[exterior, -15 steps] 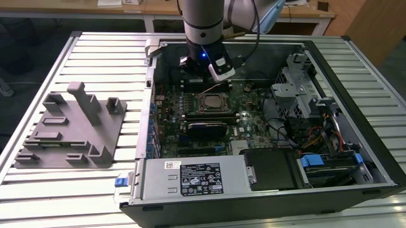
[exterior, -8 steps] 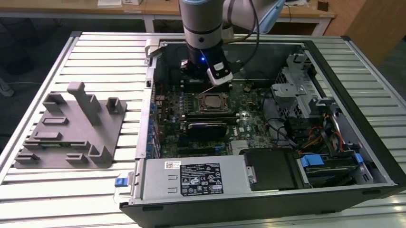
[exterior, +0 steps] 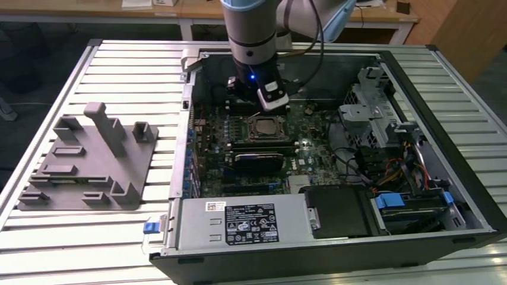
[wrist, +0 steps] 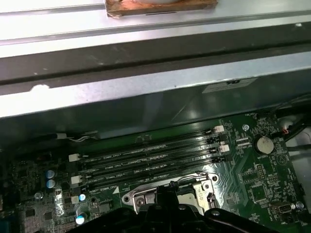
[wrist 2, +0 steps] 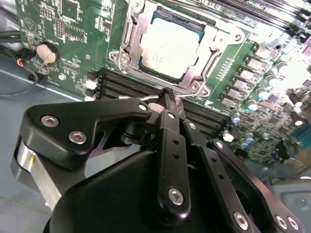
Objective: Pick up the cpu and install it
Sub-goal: 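Install the first cpu locking lever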
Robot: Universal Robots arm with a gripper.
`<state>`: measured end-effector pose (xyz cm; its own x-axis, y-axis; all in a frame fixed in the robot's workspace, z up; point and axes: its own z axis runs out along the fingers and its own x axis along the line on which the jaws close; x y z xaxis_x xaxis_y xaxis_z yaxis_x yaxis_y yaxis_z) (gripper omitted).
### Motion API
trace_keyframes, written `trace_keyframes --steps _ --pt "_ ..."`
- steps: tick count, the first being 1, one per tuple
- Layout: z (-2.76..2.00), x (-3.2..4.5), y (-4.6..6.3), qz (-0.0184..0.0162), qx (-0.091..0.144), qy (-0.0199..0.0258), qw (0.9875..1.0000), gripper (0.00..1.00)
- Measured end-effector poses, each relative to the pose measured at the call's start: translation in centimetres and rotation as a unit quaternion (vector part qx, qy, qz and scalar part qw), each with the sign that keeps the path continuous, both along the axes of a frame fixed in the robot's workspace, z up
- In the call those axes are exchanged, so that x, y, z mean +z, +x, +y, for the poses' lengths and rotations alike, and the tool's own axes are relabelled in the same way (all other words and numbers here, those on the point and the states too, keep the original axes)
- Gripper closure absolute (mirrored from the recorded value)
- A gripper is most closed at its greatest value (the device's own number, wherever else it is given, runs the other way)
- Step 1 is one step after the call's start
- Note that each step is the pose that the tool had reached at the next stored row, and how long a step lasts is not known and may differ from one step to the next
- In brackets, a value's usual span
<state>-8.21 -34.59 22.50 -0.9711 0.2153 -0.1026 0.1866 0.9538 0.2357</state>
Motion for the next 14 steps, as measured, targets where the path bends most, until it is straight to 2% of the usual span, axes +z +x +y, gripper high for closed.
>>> trace_keyframes --steps 3,5,7,11,12,14 --pt "0.0 -0.16 0.0 -0.0058 -0.006 0.0 1.0 0.89" --pt "0.0 -0.25 0.0 -0.011 -0.009 0.0001 0.9999 0.89" --pt "0.0 -0.31 0.0 -0.0174 -0.011 0.0001 0.9998 0.89" --pt "0.01 -0.41 0.0 -0.0334 -0.013 0.0003 0.9994 0.89" --pt "0.01 -0.48 0.01 -0.0354 -0.013 0.0003 0.9993 0.89" --pt "0.02 -0.61 0.0 -0.0355 -0.018 0.0001 0.9992 0.89"
